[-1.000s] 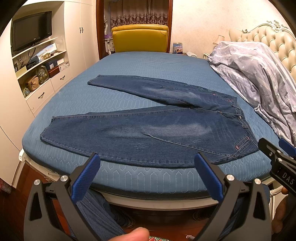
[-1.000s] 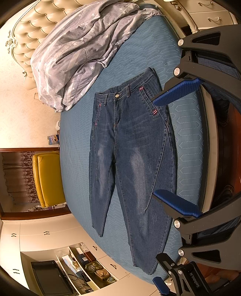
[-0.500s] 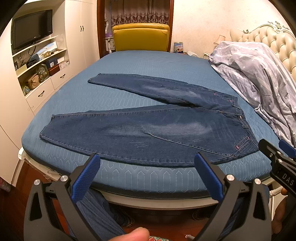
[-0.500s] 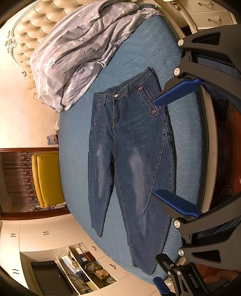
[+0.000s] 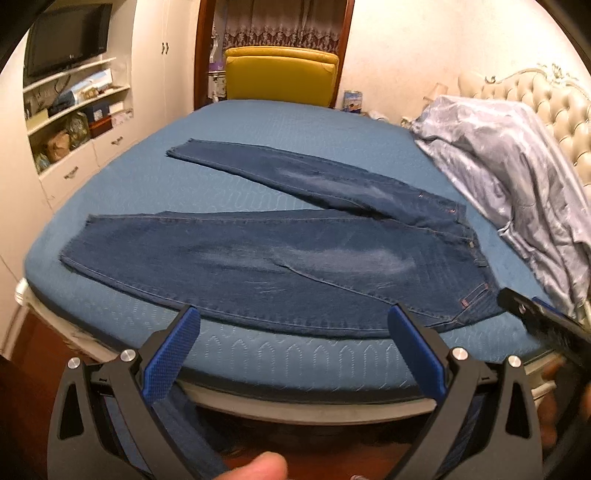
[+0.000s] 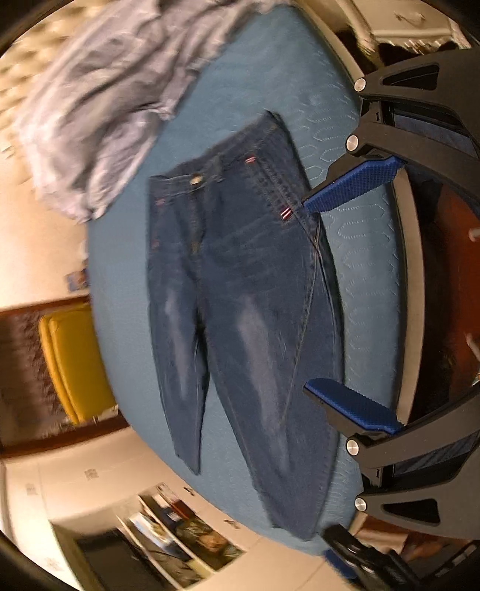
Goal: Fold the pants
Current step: 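Reach the right gripper to the jeans waistband and grasp it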
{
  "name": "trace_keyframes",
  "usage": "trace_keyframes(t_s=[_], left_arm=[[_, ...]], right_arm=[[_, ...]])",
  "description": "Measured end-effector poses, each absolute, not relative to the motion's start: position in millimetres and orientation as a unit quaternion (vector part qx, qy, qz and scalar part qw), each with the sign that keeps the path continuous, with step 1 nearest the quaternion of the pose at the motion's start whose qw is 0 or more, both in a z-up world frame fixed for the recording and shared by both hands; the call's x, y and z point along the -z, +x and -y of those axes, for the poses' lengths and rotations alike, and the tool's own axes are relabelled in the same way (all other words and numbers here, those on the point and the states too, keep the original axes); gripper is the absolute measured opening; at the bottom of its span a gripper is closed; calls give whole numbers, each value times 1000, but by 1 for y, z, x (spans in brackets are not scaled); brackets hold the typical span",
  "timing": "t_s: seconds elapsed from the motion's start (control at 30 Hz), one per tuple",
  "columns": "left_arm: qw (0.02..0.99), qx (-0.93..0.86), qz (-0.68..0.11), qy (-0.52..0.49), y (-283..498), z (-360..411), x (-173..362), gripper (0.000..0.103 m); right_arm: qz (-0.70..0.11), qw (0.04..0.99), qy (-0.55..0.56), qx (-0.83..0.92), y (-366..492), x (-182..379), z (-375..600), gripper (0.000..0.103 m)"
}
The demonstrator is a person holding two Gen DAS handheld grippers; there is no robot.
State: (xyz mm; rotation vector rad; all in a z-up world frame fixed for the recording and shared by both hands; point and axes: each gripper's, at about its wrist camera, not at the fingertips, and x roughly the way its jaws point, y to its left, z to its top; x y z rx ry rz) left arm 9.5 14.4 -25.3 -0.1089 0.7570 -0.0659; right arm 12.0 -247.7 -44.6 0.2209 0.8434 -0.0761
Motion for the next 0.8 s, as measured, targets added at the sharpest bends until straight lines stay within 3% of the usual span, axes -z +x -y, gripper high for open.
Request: trace_keyframes(t_s=[0.2, 0.47, 0.63, 0.8], left_arm=[[913, 40, -397, -79, 35, -28, 61, 102], [891, 24, -440, -109, 73, -56, 94, 101], [882, -13, -458, -109, 93, -72, 107, 101], [874, -49, -471, -108, 106, -92, 115, 101]], right_arm=[[-442, 877, 165, 94, 115, 78, 372, 88], [-473, 857, 162, 124, 290, 111, 496, 88], [-495, 848, 151, 114, 363, 145, 527, 81], [-497, 850, 140, 106, 412, 170, 543, 81]])
